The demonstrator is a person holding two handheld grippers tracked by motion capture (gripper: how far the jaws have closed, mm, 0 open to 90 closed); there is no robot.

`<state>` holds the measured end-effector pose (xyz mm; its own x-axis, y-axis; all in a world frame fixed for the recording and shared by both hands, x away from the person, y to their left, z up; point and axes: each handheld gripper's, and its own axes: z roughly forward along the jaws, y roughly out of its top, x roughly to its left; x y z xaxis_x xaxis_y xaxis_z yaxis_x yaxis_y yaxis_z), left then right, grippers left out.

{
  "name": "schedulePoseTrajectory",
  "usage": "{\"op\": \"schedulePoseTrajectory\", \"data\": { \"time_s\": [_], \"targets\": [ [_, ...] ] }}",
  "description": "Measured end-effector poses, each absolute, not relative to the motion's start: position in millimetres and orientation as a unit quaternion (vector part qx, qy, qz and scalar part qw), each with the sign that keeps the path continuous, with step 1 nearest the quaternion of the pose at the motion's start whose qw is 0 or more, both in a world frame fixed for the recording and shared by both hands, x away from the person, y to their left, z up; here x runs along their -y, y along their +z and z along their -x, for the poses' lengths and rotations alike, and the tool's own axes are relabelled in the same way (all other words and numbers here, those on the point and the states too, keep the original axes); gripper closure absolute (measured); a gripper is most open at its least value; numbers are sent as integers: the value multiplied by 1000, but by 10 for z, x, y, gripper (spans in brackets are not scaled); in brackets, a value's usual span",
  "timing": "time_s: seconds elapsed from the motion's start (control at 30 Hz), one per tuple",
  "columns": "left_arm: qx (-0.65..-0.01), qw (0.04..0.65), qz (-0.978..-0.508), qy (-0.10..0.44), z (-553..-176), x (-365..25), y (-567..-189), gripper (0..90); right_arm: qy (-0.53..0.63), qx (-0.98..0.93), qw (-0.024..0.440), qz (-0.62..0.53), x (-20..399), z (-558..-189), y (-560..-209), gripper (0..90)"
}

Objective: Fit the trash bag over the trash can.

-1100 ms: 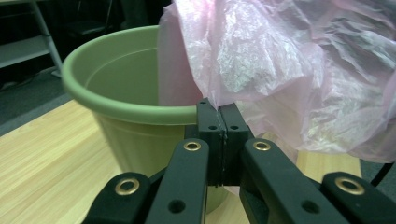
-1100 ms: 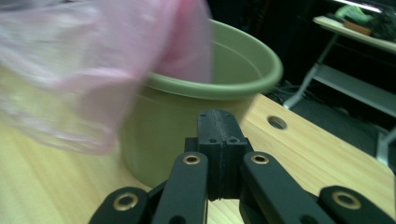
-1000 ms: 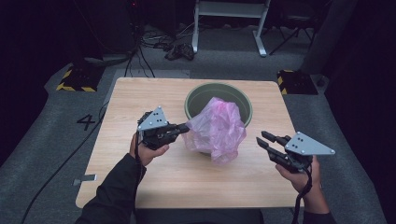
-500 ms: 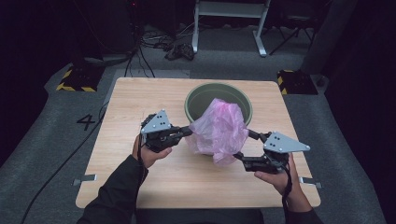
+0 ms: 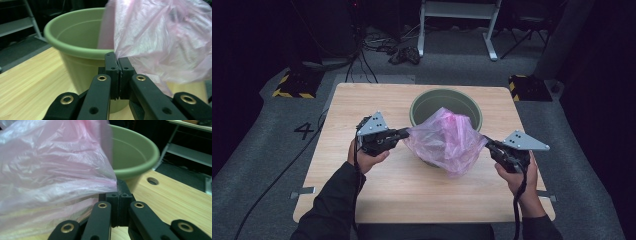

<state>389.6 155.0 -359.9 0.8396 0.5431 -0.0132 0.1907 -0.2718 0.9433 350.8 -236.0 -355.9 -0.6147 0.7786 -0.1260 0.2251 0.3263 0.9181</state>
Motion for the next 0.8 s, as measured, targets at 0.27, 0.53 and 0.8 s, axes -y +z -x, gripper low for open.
{"op": "schedulePoseTrajectory", "data": {
  "time_s": [0.27,0.53,0.8],
  "targets": [
    [-257,547,-781,158,-4050,-1679,-3631,884,457,-754,308,-356,2599,-3682,-3573,900],
    [-282,544,-773,165,-4178,-1806,-3687,885,454,-747,314,-371,2777,-3937,-3589,900],
    [-321,535,-762,175,-4428,-1902,-3812,886,442,-751,295,-392,2804,-4278,-3532,900]
  ]
}}
